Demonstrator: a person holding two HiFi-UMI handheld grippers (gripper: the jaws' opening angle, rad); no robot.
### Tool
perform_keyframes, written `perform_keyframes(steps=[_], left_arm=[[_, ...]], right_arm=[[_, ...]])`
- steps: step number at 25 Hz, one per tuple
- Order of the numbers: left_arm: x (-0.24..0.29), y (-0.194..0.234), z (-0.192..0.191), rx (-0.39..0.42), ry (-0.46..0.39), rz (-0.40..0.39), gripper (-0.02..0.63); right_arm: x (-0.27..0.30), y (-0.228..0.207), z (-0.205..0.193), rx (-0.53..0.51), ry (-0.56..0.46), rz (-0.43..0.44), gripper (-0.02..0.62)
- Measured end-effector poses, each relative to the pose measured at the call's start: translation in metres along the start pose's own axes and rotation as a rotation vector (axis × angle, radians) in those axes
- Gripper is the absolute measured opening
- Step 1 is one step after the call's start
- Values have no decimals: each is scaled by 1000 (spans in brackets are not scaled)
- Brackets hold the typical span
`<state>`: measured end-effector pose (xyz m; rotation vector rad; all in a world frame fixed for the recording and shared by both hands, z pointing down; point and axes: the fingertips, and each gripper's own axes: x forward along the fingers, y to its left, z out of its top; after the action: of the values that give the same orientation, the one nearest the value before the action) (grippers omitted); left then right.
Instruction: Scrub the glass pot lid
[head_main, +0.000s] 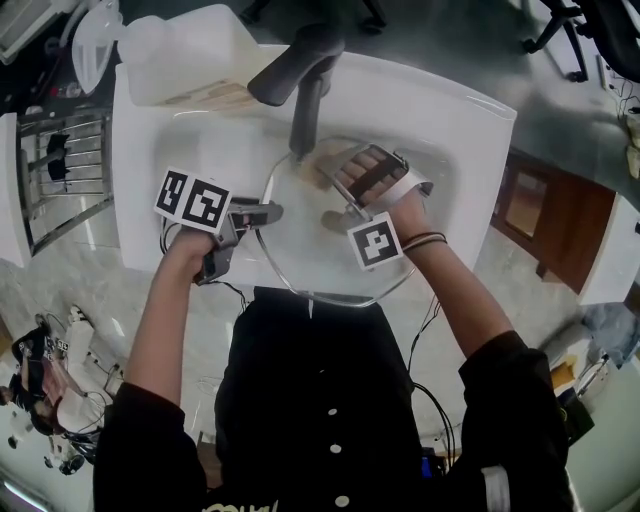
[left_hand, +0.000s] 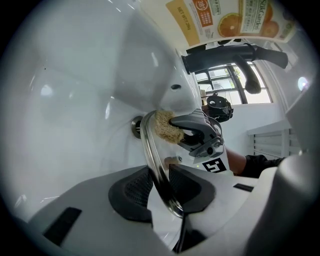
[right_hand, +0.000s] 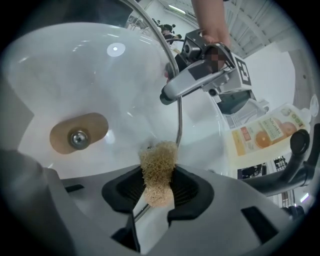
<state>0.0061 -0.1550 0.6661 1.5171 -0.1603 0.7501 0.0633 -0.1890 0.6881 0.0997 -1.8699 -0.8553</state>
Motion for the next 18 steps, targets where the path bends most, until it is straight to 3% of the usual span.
perform_keyframes(steps=[9,12,18], left_arm=[[1,2,1,11,-4,35,120],[1,3,1,8,-8,33,121],[3,4,1,14,-13,42,123]], right_arm=[[-9,4,-23,85,94,70,150],[-16,21,-41,66,175,188,150],[-35,39,-54,161,241,322,150]])
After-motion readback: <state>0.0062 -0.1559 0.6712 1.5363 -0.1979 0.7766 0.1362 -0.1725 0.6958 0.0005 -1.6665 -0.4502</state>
